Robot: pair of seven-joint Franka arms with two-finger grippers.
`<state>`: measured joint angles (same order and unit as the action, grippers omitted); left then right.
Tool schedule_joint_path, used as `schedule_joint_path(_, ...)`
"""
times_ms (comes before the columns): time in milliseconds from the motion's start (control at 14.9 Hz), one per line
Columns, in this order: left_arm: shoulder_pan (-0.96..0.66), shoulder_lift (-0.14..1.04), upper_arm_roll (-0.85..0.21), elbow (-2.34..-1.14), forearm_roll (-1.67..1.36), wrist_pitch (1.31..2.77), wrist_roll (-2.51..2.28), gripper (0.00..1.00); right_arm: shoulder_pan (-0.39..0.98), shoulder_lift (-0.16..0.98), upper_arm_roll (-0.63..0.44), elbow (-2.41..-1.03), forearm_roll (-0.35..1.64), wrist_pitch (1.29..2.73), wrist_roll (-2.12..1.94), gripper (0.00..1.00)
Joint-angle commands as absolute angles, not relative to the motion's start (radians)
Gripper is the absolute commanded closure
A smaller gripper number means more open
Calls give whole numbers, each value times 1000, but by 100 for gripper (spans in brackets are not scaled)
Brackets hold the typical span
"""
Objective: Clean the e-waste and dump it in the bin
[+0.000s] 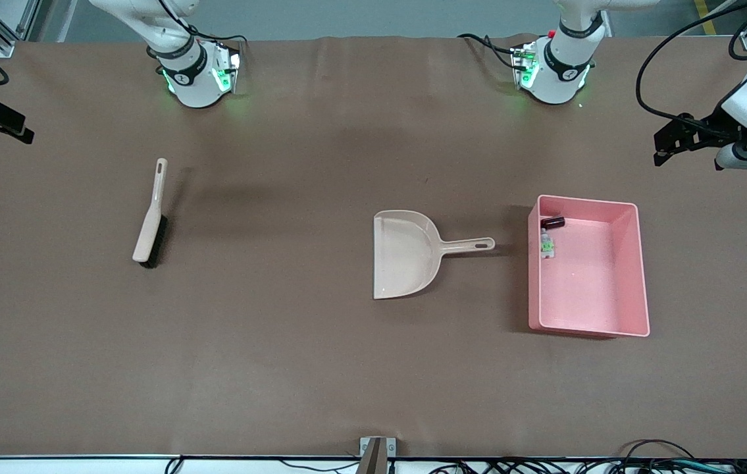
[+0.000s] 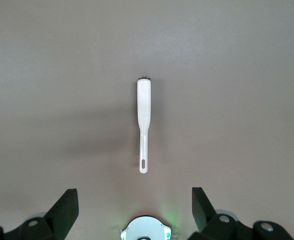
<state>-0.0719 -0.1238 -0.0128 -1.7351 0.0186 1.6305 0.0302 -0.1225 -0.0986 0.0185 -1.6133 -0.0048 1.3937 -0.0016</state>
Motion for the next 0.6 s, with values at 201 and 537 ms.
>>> schedule_joint_path(201,-63,-124,-15,-1706,5,1624,23,0,-120,-195,17,-1742,25,1452,3,0)
schedule_joint_path(537,-63,-124,-15,-1703,3,1606,-5,0,-118,-407,20,-1885,25,1531,8,0)
